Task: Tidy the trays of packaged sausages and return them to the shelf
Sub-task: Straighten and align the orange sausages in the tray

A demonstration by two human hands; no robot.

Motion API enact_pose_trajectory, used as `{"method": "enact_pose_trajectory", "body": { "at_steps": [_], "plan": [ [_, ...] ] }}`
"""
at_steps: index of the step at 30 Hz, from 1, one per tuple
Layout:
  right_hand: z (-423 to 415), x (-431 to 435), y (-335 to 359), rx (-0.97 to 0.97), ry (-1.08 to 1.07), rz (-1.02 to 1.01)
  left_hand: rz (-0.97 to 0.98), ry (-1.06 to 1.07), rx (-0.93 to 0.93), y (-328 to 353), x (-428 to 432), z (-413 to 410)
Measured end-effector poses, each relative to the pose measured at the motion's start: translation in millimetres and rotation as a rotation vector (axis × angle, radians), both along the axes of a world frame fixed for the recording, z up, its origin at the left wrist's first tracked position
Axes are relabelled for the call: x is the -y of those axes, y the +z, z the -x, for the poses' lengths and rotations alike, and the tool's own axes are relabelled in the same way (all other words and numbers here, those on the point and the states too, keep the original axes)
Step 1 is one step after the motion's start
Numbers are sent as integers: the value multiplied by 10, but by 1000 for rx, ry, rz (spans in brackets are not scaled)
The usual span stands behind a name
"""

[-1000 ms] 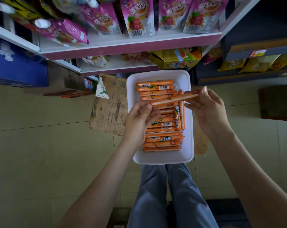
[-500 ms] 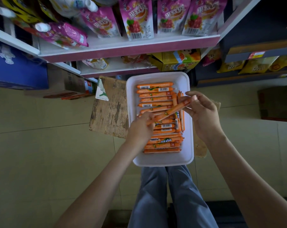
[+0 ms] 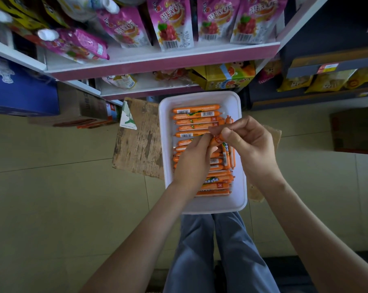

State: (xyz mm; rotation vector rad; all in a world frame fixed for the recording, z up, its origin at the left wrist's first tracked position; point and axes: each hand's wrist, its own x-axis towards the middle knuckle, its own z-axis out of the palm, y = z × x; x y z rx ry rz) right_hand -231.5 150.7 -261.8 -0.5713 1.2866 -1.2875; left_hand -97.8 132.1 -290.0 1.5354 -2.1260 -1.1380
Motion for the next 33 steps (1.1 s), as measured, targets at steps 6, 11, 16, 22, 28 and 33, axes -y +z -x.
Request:
{"method": "enact_pose_trajectory", "body": {
  "at_steps": [6,11,16,22,28,33],
  "plan": [
    [11,-3,-30,-85,7,-44,-32,23,30,-113,-90,66],
    [38,32,-111,-351,348,-30,-254,101,-132,-41,-51,-12],
    [65,-89,-260,-588,509,113,-875,613,-758,135,143,-81],
    [-6,-162,-352,-712,537,313,-1243,781,-948,148,324,-177],
    [-113,-102,-263,-683,412,198,-881,595,-368,-49,178,-94],
    [-166,-88,-197,-562,305,51,-301,65,-288,-106,-10,-166]
  ]
}}
